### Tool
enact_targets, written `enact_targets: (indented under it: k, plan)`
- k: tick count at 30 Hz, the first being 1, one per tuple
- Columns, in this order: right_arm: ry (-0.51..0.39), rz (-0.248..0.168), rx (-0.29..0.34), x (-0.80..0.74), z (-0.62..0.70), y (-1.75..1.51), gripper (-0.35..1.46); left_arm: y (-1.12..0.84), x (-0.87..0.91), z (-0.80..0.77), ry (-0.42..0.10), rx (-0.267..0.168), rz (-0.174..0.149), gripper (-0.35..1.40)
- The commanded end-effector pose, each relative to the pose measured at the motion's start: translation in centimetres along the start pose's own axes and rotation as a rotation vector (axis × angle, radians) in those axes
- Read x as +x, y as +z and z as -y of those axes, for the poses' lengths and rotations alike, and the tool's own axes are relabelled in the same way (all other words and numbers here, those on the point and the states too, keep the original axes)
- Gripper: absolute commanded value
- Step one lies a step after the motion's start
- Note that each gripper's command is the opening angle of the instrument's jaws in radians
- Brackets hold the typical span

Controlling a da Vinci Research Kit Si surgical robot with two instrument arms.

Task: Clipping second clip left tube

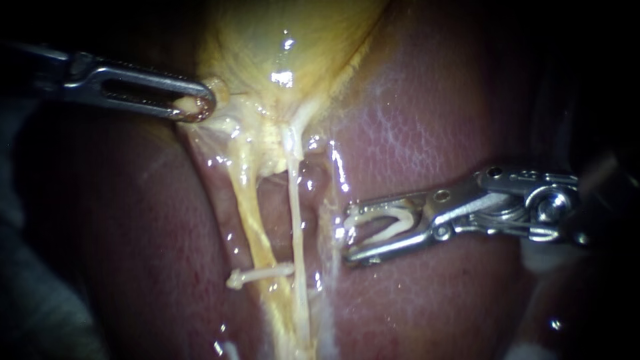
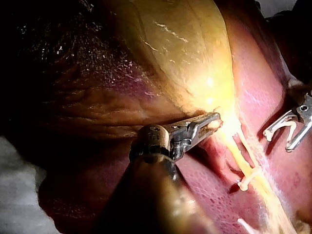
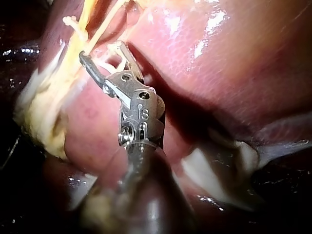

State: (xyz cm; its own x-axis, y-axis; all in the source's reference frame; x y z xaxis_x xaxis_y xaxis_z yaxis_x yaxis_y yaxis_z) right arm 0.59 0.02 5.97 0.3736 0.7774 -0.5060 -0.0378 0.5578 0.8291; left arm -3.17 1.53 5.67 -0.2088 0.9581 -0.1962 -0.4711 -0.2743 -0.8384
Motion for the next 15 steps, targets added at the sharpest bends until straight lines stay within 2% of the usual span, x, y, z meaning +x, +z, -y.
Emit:
enact_targets:
  k: [1,6,15]
  plan:
    - [0.002,0.000,0.007,0.02,0.04,0.03,0.50,0.00,0.00,0.00,0.000,0.000,0.000,-0.35]
    - [0.004,0.006,0.037,0.08,0.13,0.24,0.50,0.00,0.00,0.00,0.000,0.000,0.000,-0.35]
    - [0.000,-0.005,0.035,0.09,0.09,0.60,0.50,0.00,0.00,0.00,0.000,0.000,0.000,-0.35]
